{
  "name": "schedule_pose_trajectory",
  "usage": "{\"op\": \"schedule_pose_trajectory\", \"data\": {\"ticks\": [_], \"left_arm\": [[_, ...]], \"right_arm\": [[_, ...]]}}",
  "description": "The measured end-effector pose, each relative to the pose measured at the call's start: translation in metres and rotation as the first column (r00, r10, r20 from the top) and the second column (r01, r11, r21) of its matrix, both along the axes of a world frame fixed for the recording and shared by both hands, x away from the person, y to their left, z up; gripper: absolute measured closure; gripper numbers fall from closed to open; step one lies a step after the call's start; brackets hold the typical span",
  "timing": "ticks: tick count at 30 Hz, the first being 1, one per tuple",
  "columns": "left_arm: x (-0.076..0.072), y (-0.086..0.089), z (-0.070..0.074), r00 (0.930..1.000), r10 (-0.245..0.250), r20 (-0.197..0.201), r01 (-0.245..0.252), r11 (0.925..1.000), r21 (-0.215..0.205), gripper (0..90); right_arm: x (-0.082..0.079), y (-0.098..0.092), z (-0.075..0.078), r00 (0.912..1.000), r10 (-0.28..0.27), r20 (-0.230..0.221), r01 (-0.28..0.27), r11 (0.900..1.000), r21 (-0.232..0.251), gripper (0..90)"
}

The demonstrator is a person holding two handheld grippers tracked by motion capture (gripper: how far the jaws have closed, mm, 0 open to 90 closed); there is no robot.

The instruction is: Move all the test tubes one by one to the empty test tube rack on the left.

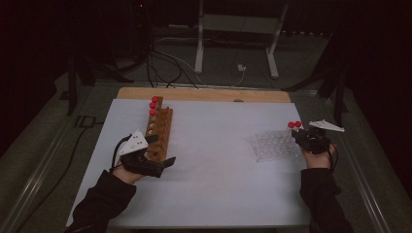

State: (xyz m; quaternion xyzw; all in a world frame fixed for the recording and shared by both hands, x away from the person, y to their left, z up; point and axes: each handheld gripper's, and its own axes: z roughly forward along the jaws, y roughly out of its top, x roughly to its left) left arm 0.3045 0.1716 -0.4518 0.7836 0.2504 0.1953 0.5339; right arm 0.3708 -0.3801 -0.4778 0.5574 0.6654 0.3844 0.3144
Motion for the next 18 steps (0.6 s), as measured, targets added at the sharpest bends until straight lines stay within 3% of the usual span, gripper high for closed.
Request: {"op": "schedule_pose_trajectory", "data": {"ticks": [9, 10, 11, 18], "left_arm": [[0.0, 0.001, 0.0, 1.0, 0.003, 0.0, -0.003, 1.0, -0.002, 2.1], [0.0, 0.001, 0.0, 1.0, 0.003, 0.0, -0.003, 1.0, -0.001, 2.1], [0.0, 0.001, 0.0, 1.0, 0.003, 0.0, -0.003, 1.0, -0.001, 2.1], [0.0, 0.001, 0.0, 1.0, 0.0, -0.005, 0.0, 1.0, 0.0, 2.1]], "right_arm": [[0.002, 0.001, 0.0, 0.9999, 0.002, 0.01, -0.002, 1.0, -0.008, 67.0], [0.002, 0.001, 0.0, 0.9997, 0.019, 0.012, -0.019, 1.0, -0.002, 74.9], [0.001, 0.002, 0.0, 0.9995, 0.014, 0.028, -0.014, 1.0, 0.0, 74.8], [-0.004, 0.003, 0.011, 0.9989, 0.011, 0.046, -0.01, 1.0, -0.026, 75.2]]}}
